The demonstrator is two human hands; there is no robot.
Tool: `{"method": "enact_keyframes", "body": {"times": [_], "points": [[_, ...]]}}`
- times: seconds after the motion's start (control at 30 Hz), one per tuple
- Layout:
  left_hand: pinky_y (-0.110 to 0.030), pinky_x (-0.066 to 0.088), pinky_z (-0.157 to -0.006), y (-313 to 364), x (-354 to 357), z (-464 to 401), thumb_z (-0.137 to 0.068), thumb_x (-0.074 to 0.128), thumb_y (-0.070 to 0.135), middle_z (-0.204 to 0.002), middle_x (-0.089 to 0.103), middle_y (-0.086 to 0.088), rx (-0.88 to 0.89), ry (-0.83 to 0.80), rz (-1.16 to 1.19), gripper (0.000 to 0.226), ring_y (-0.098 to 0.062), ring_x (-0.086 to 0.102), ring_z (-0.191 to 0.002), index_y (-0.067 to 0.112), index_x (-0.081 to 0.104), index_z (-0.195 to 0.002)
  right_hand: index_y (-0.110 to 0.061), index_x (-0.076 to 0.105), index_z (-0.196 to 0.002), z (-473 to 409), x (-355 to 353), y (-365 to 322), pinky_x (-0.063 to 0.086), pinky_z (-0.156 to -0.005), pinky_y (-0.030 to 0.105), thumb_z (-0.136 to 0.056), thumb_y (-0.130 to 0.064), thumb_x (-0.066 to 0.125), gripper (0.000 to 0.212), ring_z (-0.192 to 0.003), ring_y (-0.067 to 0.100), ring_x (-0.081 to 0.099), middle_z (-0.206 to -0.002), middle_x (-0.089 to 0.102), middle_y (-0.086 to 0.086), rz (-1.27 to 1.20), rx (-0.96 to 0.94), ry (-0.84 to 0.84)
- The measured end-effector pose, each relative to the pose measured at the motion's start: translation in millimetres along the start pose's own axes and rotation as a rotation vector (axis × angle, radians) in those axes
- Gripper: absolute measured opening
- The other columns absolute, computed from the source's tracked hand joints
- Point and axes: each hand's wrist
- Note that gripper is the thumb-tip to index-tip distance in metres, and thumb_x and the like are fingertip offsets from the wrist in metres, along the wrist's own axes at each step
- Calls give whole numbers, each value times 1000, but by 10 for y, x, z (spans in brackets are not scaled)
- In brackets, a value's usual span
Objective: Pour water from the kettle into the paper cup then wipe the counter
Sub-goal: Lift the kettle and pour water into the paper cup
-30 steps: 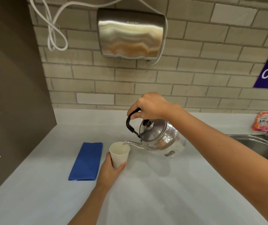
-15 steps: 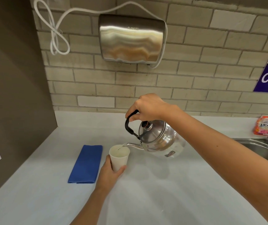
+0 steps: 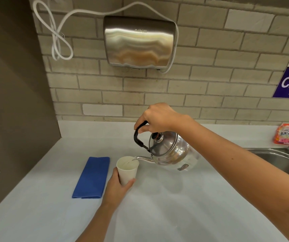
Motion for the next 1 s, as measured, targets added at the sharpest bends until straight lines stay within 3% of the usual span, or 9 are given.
{"method": "enact_keyframes", "body": {"times": [0.5, 0.67, 1.0], "points": [[-32, 45, -91, 2, -7, 10, -72, 76, 37, -130, 51, -1, -11, 0, -15, 78, -13, 48, -107, 23, 31, -134, -40, 66, -105, -12, -3, -22, 23, -45, 24, -84, -44, 60, 22, -55, 7, 42, -82, 71, -10, 0, -4, 13], [-27, 45, -86, 1, -6, 5, -72, 76, 35, -126, 53, 1, -8, 2, -5, 75, -12, 49, -104, 24, 33, -132, -40, 66, -104, -24, -9, -23, 23, -44, 23, -84, -45, 60, 22, -47, 1, 36, -68, 60, -15, 10, 2, 13], [-27, 45, -86, 1, 5, -1, -72, 76, 37, -126, 54, -2, -13, 15, -43, 74, -12, 49, -102, 22, 34, -131, -41, 65, -104, -41, 2, -26, 23, -44, 23, -84, -46, 60, 22, -48, 1, 37, -80, 71, -10, 14, 4, 7]]}}
Point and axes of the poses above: each hand's wrist, its own z-axis away from the middle knuckle, its own x-axis out of the palm, y = z × x
